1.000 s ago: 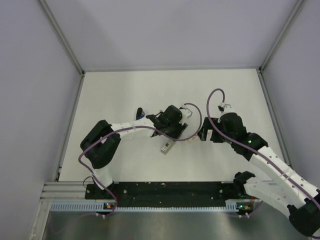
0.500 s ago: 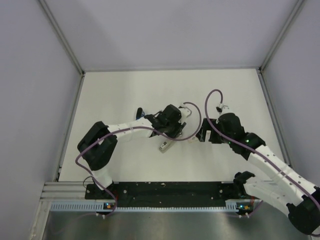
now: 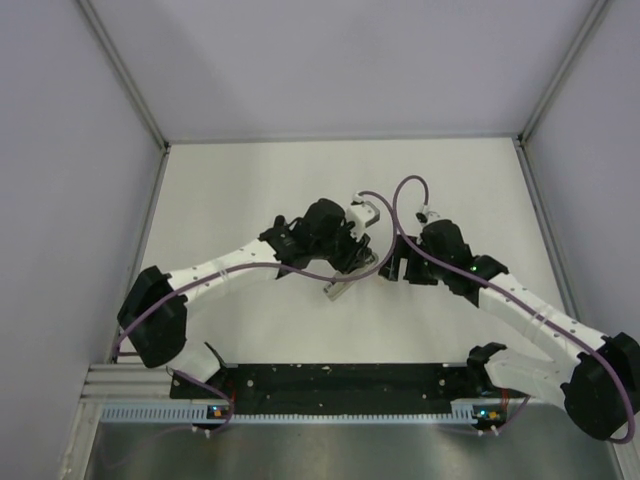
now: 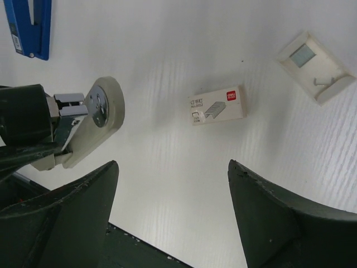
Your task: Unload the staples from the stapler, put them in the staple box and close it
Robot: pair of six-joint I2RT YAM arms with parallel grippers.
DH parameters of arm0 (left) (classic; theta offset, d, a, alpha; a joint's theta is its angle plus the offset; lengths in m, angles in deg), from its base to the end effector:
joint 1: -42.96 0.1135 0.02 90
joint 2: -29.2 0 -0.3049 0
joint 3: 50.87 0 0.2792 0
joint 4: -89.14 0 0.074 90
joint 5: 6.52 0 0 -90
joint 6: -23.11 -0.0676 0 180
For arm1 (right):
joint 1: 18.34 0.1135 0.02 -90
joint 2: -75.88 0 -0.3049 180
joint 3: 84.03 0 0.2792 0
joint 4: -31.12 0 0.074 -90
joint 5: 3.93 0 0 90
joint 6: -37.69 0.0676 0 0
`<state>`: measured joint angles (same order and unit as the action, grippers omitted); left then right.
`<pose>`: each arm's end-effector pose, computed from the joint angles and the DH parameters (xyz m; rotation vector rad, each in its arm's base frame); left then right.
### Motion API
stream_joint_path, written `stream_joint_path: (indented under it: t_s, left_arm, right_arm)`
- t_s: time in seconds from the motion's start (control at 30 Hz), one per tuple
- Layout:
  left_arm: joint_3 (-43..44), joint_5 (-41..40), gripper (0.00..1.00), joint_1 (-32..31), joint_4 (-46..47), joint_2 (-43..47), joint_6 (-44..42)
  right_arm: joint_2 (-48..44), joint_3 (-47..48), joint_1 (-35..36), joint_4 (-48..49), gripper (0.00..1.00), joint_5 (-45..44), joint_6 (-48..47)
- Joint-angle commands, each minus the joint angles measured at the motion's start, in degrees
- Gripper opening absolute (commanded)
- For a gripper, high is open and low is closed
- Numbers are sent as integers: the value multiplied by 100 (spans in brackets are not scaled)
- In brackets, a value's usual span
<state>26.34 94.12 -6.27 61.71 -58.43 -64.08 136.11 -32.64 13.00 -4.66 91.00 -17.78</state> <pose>0.2471 -0.3057 0.2815 1.0067 2.0808 -0.6889 0.2063 0.1324 0.2360 0.0241 2.4448 0.6440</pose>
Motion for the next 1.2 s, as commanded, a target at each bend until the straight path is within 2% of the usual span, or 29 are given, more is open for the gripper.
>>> stream_joint_path:
  t_s: [0.0,0.53,0.77,1.17]
  left_arm:
    - [-98,474,0,-34,342,414,0]
    - [-213,1090,0,-60,474,871,35]
    - [-283,845,0,-51,588,1301,114]
    - [-424,317,0,-51,1667,2083,1379]
  right_arm:
    - [-55,127,-4,536,80,228,265]
    - [261,189,40,755,79,351,388]
    - [253,-57,285,782,79,281,511]
    - [657,-242,1050,1247,79,70,1082]
